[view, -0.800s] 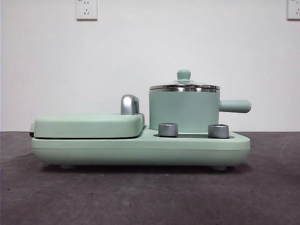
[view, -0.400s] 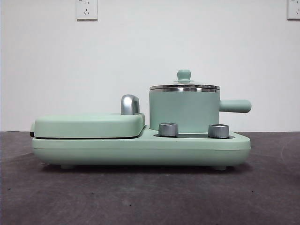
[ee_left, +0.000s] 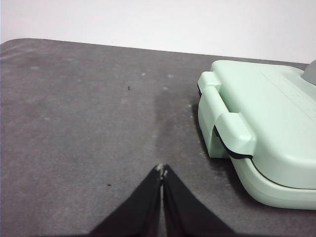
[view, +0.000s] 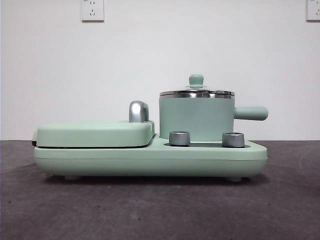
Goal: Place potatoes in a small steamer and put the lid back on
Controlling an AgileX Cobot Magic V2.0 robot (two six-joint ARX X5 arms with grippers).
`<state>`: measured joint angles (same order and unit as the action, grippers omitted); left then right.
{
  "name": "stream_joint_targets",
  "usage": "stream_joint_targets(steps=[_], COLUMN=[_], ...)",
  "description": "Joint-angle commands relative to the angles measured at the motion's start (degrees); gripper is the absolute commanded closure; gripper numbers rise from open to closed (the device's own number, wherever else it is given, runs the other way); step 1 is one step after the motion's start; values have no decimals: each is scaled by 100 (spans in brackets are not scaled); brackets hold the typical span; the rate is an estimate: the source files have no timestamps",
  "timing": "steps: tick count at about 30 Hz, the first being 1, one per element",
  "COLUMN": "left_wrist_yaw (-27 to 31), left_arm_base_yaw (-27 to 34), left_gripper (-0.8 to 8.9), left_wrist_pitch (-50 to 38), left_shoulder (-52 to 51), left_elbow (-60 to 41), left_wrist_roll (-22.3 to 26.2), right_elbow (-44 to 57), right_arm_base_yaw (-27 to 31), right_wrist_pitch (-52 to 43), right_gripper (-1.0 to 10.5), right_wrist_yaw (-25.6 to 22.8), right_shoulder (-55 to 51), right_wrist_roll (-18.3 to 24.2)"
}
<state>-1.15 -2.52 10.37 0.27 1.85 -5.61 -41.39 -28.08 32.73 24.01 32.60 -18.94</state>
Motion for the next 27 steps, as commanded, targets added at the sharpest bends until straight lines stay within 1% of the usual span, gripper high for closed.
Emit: stream_joint_targets(steps=[1, 2, 3, 4, 6, 8, 10, 13, 16, 18, 23, 27], left_wrist_yaw=[22, 22, 22, 22, 22, 22, 22, 22, 11, 13, 13, 11], left_arm_base_yaw=[-7, -7, -7, -7, -7, -7, -7, -7, -7, -7, -7, -7], left_gripper=[808, 808, 808, 808, 808, 808, 808, 808, 808, 808, 808, 808], left_wrist_pitch=[35, 33, 33, 33, 33, 33, 33, 33, 33, 33, 33, 35], left_shoulder=[-9, -9, -9, -9, -9, -9, -9, -9, -9, -9, -9, -9], left_elbow=[-105, -105, -105, -105, -105, -105, -105, -105, -105, -105, -105, -105], left_wrist_roll=[17, 17, 17, 17, 17, 17, 17, 17, 17, 17, 17, 17], right_elbow=[9, 77, 225, 435, 951, 1537, 2096, 2693, 3171, 3425, 3891, 4074], right_arm_base_yaw=[70, 131, 271, 446, 787, 1113, 1427, 1843, 2140, 2293, 2601, 2695], right_wrist_pitch=[-74, -205, -483, -800, -1488, -2068, -2433, -2339, -2197, -2201, -2243, -2247], right_gripper=[935, 935, 935, 935, 935, 935, 935, 935, 935, 935, 935, 935], right_wrist_yaw=[2, -63, -289, -413, -437, -533, -929, -1547, -2063, -2291, -2326, -2343], right_shoulder=[-111, -190, -310, -525, -964, -1405, -1821, -2317, -2691, -2879, -3187, -3239], right_wrist_roll=[-7, 63, 208, 319, 420, 632, 960, 1335, 1377, 1405, 1659, 1720])
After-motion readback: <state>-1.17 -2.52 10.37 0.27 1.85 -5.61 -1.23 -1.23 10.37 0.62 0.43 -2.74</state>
